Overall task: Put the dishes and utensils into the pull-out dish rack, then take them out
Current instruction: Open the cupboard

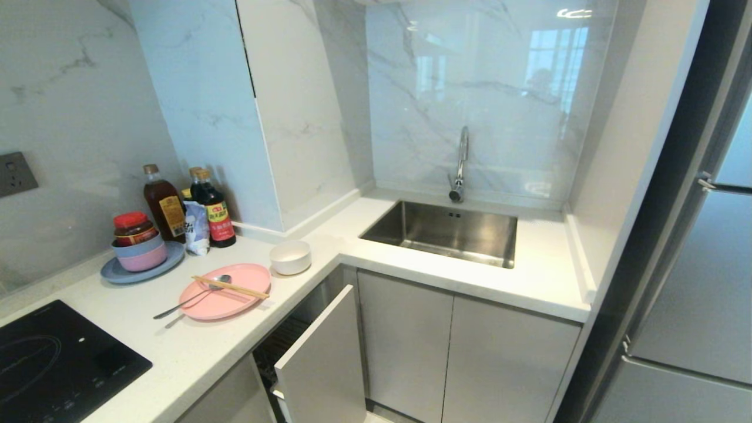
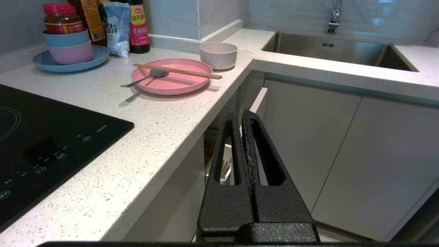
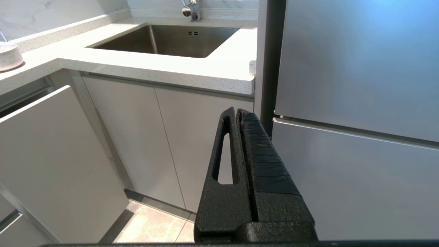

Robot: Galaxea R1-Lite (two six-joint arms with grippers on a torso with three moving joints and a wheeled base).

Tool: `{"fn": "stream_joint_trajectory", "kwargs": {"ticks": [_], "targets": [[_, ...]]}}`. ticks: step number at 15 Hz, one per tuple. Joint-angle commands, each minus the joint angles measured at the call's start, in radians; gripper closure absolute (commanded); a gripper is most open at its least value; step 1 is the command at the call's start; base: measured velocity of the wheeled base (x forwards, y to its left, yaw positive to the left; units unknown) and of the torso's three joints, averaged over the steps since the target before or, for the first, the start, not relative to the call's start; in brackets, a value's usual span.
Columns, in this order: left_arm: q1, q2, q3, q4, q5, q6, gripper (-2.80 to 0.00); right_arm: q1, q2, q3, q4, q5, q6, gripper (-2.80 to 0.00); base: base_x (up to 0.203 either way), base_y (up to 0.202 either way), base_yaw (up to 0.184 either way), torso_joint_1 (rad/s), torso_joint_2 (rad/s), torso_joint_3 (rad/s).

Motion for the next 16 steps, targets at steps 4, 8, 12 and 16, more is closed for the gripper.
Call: {"fn": "stream_joint_trajectory", "kwargs": {"ticks": [4,8,12,16], "targets": [[0.000,0.001,0.000,0.000,0.000,0.000,0.00,0.000,0.000,0.000,0.000,0.000,-0.001,0.00,0.000,0.000,0.000,0.000,0.00,0.000],[0.000,0.001,0.000,0.000,0.000,0.000,0.00,0.000,0.000,0.000,0.000,0.000,0.000,0.00,0.000,0.000,0.000,0.000,0.00,0.000],[0.000,0.001,0.000,0.000,0.000,0.000,0.00,0.000,0.000,0.000,0.000,0.000,0.000,0.00,0.000,0.000,0.000,0.000,0.00,0.000],[0.000,0.001,0.000,0.000,0.000,0.000,0.00,0.000,0.000,0.000,0.000,0.000,0.000,0.00,0.000,0.000,0.000,-0.040,0.08,0.032]]}}
